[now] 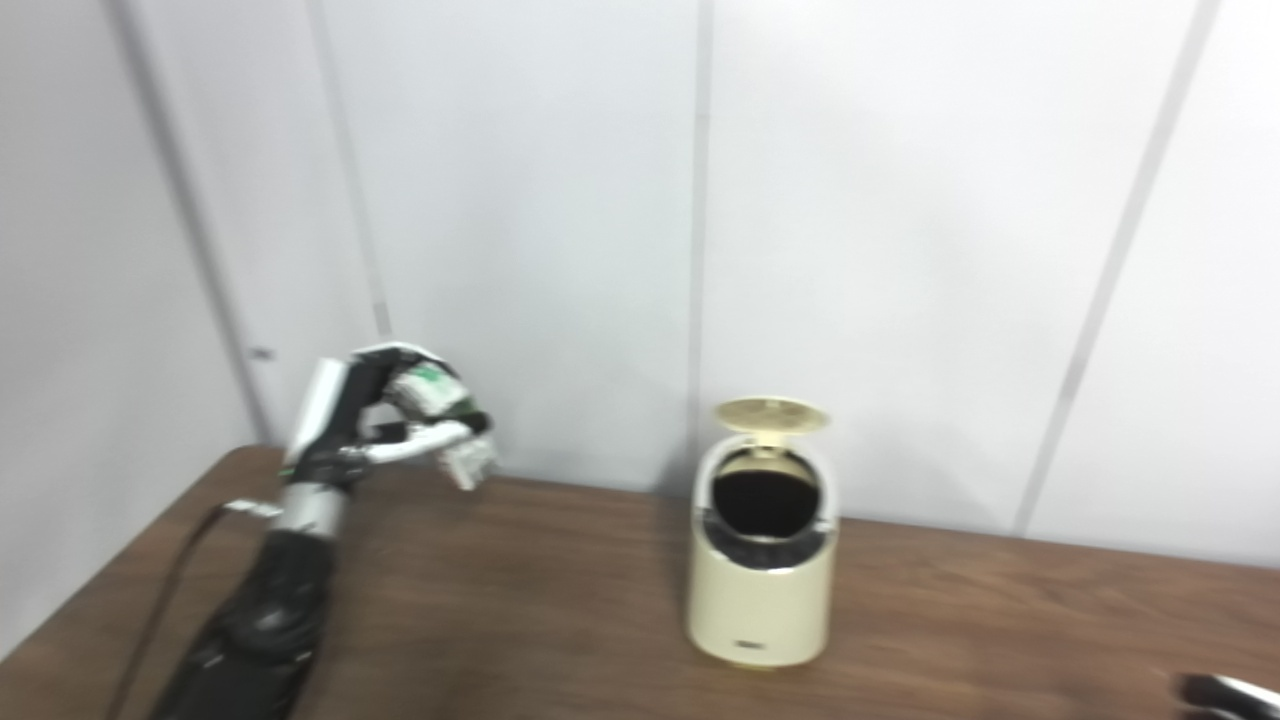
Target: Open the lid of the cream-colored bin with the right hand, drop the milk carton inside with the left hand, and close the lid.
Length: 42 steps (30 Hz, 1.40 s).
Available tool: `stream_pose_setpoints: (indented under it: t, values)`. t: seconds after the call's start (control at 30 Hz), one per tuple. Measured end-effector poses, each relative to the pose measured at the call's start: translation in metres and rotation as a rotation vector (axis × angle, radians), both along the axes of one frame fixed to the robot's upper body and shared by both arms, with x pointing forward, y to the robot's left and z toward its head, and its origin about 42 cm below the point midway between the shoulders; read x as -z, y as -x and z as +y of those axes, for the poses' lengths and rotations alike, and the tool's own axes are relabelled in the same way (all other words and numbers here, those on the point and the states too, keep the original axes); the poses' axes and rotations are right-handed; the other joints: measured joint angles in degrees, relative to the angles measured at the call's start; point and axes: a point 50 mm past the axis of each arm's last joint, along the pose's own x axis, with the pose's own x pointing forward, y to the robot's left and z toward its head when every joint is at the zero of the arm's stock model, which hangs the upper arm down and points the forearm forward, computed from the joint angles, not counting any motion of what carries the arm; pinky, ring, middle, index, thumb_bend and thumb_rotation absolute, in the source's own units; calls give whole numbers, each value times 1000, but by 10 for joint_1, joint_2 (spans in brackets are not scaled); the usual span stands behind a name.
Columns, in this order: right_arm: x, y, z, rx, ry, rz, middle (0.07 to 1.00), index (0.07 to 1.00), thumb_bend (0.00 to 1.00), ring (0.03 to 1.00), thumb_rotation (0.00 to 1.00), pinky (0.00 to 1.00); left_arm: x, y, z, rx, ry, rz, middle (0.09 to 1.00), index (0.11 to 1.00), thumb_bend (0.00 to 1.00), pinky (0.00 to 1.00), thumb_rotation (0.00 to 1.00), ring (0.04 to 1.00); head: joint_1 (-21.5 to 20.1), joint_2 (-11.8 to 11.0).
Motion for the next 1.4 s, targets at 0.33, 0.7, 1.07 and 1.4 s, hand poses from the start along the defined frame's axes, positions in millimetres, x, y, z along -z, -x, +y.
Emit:
stream_pose_setpoints:
  t: [0.33, 0.7, 1.07, 1.4]
  values:
    - [10, -5, 18, -24, 64, -45, 612, 601, 237, 593, 305, 505, -40, 36, -44, 141, -59, -304, 486, 494, 503, 327, 0, 415, -30, 10]
    - [11, -6, 43, -40, 58, -31, 631, 615, 237, 617, 15, 509, -35, 40, -98, 269, 38, -393, 489, 484, 503, 351, 0, 437, -57, 11]
    - [16, -2, 57, -19, 49, 53, 648, 618, 254, 616, 0, 497, -23, 24, -161, 355, 69, -391, 467, 481, 503, 518, 0, 496, -71, 11]
    - [17, -3, 58, -7, 47, 49, 627, 613, 251, 580, 0, 454, 26, -6, -188, 296, -5, -326, 481, 458, 503, 481, 0, 492, -90, 8]
